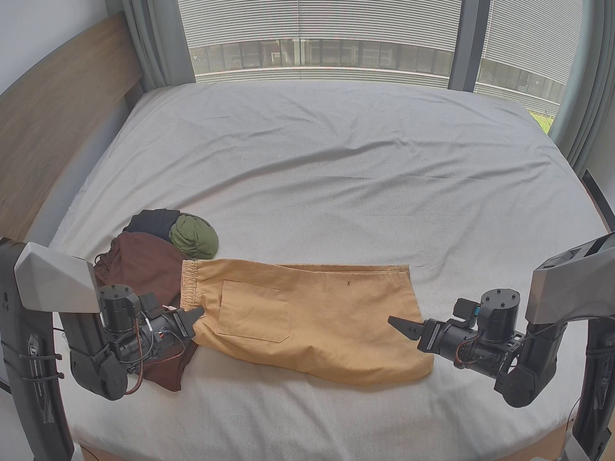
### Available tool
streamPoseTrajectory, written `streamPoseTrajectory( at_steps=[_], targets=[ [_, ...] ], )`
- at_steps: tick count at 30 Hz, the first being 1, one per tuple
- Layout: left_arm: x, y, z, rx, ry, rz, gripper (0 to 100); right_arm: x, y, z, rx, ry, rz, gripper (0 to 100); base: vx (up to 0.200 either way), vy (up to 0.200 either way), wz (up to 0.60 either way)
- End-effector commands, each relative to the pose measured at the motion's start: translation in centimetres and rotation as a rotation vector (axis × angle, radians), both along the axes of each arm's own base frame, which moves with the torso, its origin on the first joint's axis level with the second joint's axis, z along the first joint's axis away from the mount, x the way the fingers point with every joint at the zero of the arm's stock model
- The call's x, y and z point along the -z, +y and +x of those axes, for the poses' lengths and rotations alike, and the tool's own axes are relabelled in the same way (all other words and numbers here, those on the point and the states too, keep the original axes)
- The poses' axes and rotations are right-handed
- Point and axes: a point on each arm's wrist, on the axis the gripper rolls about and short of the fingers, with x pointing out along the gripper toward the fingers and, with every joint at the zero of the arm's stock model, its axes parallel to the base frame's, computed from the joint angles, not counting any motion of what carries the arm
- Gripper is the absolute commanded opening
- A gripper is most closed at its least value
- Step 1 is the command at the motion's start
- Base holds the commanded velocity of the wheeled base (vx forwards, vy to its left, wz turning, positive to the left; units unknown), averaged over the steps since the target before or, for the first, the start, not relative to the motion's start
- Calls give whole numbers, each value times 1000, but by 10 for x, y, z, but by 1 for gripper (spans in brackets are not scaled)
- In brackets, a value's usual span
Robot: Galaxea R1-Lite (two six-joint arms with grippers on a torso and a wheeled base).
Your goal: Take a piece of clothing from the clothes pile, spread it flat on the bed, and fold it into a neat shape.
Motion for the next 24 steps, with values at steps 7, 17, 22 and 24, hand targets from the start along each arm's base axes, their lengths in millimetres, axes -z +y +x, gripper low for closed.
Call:
streamPoseTrajectory(
  at_steps=[7, 17, 22, 24],
  targets=[
    [-8, -7, 0, 24, -30, 1, 0, 1, 0, 0, 1, 4, -1, 100, 0, 0, 0],
    [-29, -35, -2, 112, -99, -14, 0, 0, -1, 0, 2, -1, 0, 100, 0, 0, 0],
    [-31, -49, -2, 155, -114, -18, 0, -1, -1, 1, 4, -5, 2, 100, 0, 0, 0],
    [-32, -55, -2, 169, -123, -20, 0, -2, -1, 1, 5, -6, 3, 100, 0, 0, 0]
  ],
)
